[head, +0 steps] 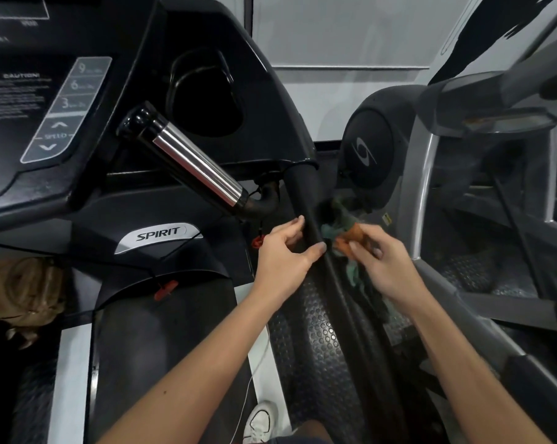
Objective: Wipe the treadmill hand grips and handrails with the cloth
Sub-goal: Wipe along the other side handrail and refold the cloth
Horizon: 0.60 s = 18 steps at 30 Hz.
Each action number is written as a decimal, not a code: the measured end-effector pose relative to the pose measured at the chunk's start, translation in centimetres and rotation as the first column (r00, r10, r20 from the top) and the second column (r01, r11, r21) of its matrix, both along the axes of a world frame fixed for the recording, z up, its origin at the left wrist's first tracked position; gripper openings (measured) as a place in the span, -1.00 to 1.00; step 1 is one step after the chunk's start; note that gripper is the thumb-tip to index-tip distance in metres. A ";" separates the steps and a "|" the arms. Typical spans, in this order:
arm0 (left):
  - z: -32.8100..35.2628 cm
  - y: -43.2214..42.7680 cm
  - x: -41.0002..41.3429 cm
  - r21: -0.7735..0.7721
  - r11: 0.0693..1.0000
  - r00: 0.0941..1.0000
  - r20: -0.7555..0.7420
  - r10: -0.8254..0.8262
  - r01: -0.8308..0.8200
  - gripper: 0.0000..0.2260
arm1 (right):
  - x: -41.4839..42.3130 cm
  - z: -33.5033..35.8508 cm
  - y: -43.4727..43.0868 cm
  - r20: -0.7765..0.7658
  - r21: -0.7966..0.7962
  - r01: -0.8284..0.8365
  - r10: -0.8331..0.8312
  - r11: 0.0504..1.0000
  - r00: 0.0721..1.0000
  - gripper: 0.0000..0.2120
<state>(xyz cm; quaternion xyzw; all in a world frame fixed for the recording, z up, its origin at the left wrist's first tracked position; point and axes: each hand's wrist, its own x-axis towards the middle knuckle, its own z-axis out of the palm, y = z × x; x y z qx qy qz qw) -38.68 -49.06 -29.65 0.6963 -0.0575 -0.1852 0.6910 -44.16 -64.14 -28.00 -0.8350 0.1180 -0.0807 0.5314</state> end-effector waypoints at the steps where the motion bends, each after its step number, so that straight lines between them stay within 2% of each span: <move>1: -0.1 0.0 0.2 0.014 1.000 1.000 0.019 -0.005 0.004 -0.51 | 0.7 0.3 0.3 0.001 -0.051 -0.042 0.042 0.998 0.999 -0.74; 5: -0.5 0.3 0.4 0.029 0.999 0.997 0.073 -0.034 0.032 -0.81 | 2.9 1.1 1.0 -0.055 -0.163 -0.163 0.156 0.973 0.986 -0.60; 7: -0.7 0.5 0.5 0.020 0.999 0.998 0.044 -0.039 0.038 -0.78 | 2.2 1.3 0.9 -0.053 -0.217 -0.174 0.167 0.961 0.985 -0.62; 10: -0.7 0.6 0.4 0.020 0.999 0.998 0.036 -0.045 0.044 -0.72 | -0.8 1.2 1.3 -0.001 -0.445 -0.121 0.134 0.887 0.991 -0.73; 12: -0.7 0.6 0.4 -0.017 0.998 0.998 0.017 -0.064 0.064 -0.58 | -3.1 1.0 1.9 0.009 -0.549 -0.091 0.115 0.831 0.993 -0.79; 15: -0.4 0.7 0.1 -0.067 0.996 0.998 -0.029 -0.060 0.058 -0.50 | -4.4 1.0 2.1 0.027 -0.584 -0.073 0.109 0.808 0.994 -0.82; 18: -0.7 0.6 -0.1 -0.040 0.998 0.999 0.006 -0.039 0.039 -0.60 | -2.0 0.9 1.5 0.019 -0.532 -0.099 0.129 0.841 0.992 -0.76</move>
